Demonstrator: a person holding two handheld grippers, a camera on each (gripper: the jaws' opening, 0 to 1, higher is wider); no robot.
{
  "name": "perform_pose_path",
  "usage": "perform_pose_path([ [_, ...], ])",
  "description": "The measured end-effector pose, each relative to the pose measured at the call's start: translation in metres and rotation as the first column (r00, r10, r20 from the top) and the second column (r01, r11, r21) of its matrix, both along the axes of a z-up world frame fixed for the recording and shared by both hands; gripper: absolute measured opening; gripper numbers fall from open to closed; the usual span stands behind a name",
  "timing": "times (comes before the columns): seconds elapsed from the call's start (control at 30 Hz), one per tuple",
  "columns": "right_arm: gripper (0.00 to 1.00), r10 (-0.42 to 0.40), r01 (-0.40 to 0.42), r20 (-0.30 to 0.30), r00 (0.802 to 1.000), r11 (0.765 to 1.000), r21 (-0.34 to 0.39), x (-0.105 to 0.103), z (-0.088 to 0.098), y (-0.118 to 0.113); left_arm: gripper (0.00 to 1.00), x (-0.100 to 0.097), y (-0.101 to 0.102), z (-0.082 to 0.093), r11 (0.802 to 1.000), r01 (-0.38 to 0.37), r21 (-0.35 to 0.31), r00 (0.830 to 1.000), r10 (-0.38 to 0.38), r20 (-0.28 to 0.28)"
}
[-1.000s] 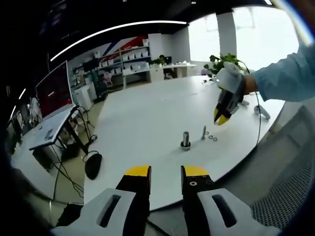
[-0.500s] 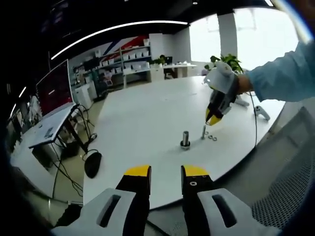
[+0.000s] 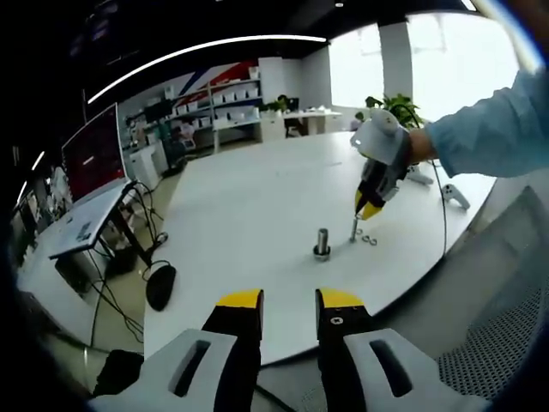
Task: Place the washer onto the threaded stud by aligning its center hole with the stud, sliding it down to the base, and recovering from edge contact or off-axis alignment until the washer reaches the visible bottom stop.
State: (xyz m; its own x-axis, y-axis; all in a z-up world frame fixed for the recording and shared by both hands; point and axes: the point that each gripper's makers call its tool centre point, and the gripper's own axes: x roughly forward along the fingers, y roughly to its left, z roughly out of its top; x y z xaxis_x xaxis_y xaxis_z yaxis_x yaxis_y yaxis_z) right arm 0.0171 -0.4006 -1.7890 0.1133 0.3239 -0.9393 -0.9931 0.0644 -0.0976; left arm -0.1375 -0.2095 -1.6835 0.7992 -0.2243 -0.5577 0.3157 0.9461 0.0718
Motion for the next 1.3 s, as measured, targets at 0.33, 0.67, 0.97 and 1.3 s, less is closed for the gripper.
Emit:
perform_pose_path([
  [0.33,0.13,0.011,-0.011,-0.016,1.0,1.0,-0.001,0.001,-0.003,0.01,0.22,0.0,0.0,0.0,1.0,0.001,-0.001,1.0,-0.001,-0.002],
  [0.67,0.13,0.025,-0.026,-0.027,0.999,0.999,-0.027,-0.001,-0.005,0.006,0.22,0.001,0.0,0.0,1.0,-0.002,-0.005,1.0,0.002,0.002],
  [0.97,0.13,0.043,-0.044,-0.035,0.998,0.998,-0.048,-0.004,-0.013,0.01,0.22,0.001,0.0,0.0,1.0,-0.003,-0.004,1.0,0.003,0.002],
  [1.3,0.13,0.048,-0.051,-0.051,0.998,0.996,-0.073,-0.004,-0.026,0.011,0.22,-0.001,0.0,-0.001,1.0,-0.003,-0.001,1.0,0.003,-0.004],
])
